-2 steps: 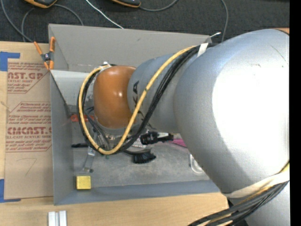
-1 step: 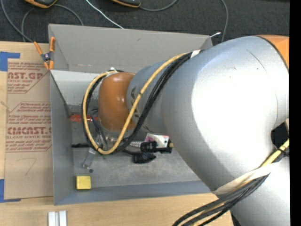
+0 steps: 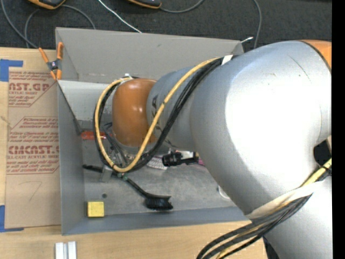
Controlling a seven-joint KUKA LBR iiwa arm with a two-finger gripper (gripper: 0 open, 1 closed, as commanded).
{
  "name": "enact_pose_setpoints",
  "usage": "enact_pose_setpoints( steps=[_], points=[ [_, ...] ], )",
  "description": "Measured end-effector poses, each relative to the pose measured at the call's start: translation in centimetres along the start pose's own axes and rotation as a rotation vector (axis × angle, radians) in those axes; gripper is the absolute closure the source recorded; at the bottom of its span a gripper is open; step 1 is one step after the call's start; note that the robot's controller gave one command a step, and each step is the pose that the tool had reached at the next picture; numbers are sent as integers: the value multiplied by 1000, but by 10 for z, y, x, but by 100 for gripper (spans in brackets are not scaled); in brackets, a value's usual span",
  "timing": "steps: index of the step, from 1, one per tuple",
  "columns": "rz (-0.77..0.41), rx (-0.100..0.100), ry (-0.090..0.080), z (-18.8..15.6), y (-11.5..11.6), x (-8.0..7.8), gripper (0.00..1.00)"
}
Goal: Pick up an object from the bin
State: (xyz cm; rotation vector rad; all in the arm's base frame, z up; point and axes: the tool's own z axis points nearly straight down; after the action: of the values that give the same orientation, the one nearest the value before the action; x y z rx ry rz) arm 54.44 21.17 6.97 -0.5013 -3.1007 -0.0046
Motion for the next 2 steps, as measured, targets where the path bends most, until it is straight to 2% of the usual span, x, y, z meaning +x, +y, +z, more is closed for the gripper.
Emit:
enact_pose_setpoints(
  steps=[1,2],
  points=[
    [0,0,0,0,0,0,100],
    [0,2,3,-18,-1,1,100]
  ],
)
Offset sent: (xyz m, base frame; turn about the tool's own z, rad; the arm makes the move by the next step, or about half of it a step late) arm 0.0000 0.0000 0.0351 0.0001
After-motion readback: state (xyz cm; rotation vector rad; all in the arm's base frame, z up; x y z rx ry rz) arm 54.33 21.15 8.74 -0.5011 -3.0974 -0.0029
